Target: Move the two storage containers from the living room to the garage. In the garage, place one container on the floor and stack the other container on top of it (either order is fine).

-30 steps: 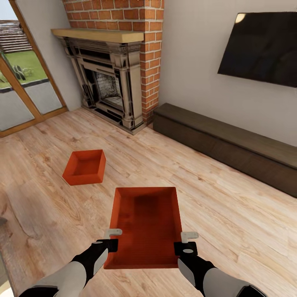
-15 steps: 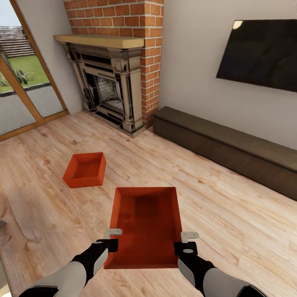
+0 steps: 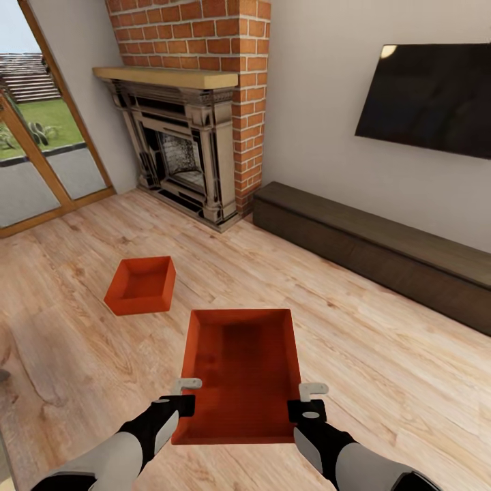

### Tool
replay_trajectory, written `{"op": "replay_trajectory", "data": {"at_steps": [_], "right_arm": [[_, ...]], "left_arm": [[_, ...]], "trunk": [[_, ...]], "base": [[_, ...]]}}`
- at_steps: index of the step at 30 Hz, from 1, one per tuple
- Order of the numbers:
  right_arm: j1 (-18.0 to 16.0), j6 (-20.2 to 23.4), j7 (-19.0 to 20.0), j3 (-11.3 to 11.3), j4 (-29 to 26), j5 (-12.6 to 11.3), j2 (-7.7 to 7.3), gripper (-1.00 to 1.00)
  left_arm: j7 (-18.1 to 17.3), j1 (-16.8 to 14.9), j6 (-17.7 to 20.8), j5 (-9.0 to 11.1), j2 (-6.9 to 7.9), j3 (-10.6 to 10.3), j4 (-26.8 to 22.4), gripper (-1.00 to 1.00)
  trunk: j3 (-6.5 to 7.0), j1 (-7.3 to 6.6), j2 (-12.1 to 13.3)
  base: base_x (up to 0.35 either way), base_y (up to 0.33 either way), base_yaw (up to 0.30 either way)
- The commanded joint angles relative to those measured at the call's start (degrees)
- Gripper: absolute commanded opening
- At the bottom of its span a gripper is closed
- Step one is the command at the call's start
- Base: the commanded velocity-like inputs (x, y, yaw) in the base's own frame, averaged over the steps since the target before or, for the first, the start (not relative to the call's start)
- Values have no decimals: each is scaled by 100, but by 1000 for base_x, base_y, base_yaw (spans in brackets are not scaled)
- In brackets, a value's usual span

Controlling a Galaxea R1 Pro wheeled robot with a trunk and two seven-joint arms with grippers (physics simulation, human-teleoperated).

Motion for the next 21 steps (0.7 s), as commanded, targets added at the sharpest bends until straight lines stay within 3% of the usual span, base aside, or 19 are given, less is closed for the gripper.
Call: {"op": "replay_trajectory", "data": {"at_steps": [1, 21], "right_arm": [[-3, -19, -46, -39, 46, -3, -5, -100], [-3, -45, -52, -41, 79, -11, -2, -100]], "left_arm": [[75, -5, 42, -95, 71, 282, -21, -100], [75, -3, 42, -95, 72, 282, -19, -100]], "trunk": [[2, 3, -8], [181, 3, -8]], "base": [[0, 0, 0], [0, 0, 0]]}}
